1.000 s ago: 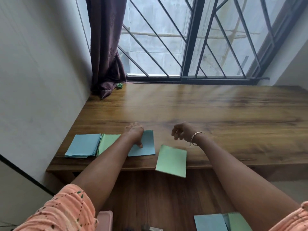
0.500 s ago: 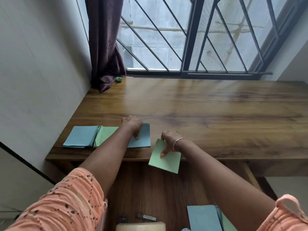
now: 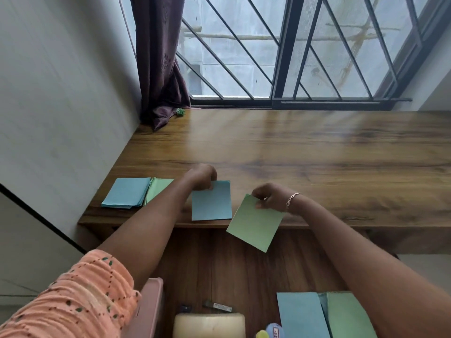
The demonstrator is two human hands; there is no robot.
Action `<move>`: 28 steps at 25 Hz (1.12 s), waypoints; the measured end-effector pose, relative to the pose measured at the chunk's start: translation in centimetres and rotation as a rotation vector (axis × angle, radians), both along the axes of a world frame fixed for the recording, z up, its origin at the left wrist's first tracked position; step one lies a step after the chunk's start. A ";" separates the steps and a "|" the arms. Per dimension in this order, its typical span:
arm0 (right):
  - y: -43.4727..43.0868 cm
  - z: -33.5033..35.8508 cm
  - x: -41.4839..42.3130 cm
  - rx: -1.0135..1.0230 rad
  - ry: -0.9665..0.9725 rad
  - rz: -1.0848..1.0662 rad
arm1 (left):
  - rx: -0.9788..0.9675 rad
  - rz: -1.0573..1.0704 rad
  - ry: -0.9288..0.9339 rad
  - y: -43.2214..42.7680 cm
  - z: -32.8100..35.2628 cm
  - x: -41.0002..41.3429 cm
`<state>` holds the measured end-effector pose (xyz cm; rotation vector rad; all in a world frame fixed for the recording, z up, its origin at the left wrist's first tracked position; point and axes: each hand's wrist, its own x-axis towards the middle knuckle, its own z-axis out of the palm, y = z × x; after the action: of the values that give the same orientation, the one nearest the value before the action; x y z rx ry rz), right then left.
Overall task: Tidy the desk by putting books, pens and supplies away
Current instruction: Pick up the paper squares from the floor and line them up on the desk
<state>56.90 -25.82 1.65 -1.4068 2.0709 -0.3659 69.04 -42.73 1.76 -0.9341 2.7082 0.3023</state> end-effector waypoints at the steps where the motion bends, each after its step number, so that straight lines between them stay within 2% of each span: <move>1: 0.9 0.6 -0.5 -0.025 -0.003 0.006 | 0.054 -0.013 0.038 0.6 0.4 0.0; 3: 2.8 1.5 -1.4 -0.029 0.037 0.033 | 0.161 -0.051 0.094 2.6 1.2 -0.3; 6: 6.1 2.3 -2.6 0.072 0.126 0.100 | 0.278 -0.121 0.139 7.1 1.6 -0.9; 11: 12.5 -0.1 -3.9 0.355 0.285 0.149 | 0.393 -0.228 0.011 15.3 -2.5 -2.4; 18: 17.3 -5.6 -4.7 0.537 0.240 0.214 | 0.358 -0.278 -0.184 22.5 -10.1 -4.6; 24: 18.2 -9.3 -4.7 0.536 0.222 0.217 | 0.299 -0.275 -0.234 23.8 -12.5 -5.0; 28: 18.7 -11.0 -4.8 0.495 0.302 0.175 | 0.304 -0.234 -0.225 24.8 -13.5 -5.0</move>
<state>52.09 -7.08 -9.31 -1.3728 2.0521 0.4316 64.09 -17.96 -11.75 -0.5258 2.4424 0.5094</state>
